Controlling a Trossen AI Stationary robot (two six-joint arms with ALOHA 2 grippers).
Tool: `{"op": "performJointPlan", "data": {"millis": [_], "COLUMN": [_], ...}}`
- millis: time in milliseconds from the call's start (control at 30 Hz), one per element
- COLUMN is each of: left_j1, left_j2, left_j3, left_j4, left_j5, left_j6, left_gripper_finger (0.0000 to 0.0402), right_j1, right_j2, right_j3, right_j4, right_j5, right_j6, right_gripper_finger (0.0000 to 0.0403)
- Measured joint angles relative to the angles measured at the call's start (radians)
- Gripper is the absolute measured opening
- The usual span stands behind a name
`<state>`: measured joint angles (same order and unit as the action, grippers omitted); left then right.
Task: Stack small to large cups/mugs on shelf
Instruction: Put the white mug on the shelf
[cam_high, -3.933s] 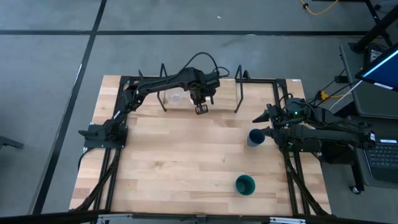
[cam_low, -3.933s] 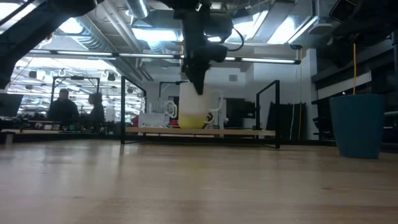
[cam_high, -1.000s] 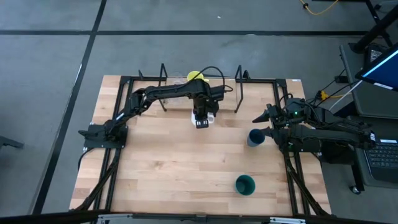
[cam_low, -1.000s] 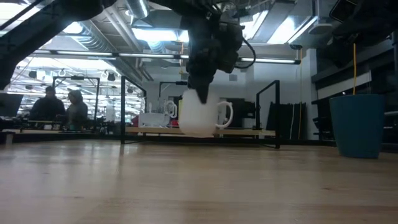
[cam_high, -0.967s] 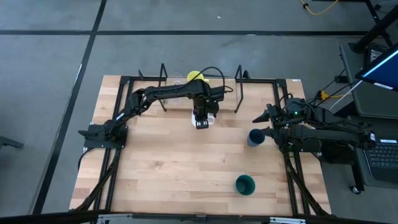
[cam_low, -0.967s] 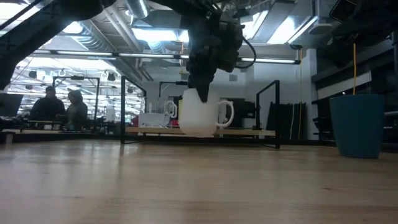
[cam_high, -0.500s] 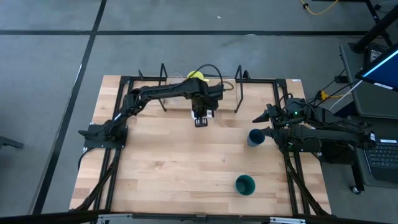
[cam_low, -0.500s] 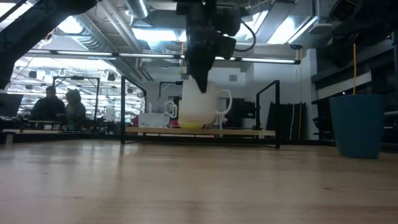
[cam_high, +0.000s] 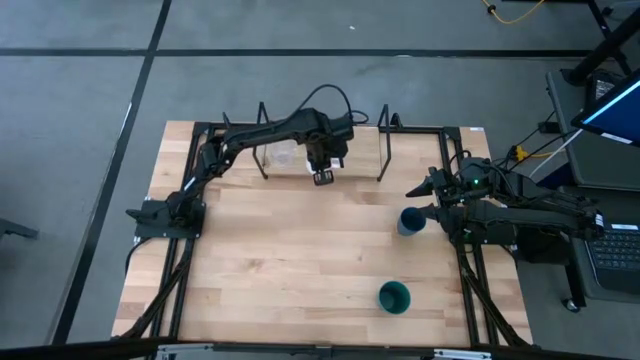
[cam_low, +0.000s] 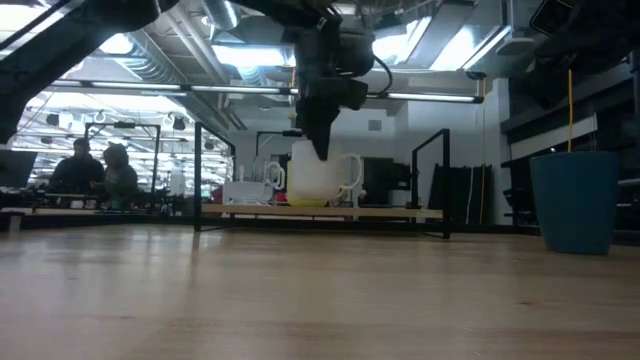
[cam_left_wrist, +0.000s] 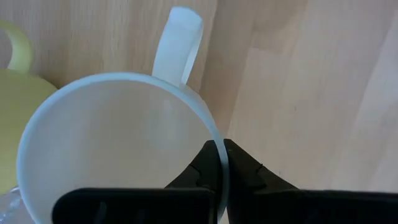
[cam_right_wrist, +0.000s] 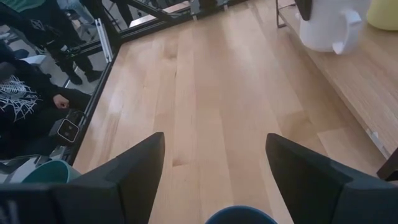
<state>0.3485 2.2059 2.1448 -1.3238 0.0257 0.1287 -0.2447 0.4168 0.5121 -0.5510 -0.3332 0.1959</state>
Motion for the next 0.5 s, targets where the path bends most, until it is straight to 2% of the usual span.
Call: {"op": "performJointPlan", "data": {"millis": [367, 500], "left_j1": [0.026, 0.024], "left_j2": [0.010, 0.010], "left_j3": [0.000, 0.000], "left_j4": [0.031, 0.042], "left_j5": [-0.008, -0.008], "left_j6": [0.013, 0.013], "left_gripper_finger": [0.0001, 0.0023], "right_j1": [0.000, 0.000], "right_j2": [0.000, 0.000], "right_j3": [0.000, 0.000], "right_j4": [0.000, 0.000], "right_j5": [0.000, 0.000], "right_j6": [-0.002, -0.003], "right_gripper_finger": [0.0282, 0.0282]}}
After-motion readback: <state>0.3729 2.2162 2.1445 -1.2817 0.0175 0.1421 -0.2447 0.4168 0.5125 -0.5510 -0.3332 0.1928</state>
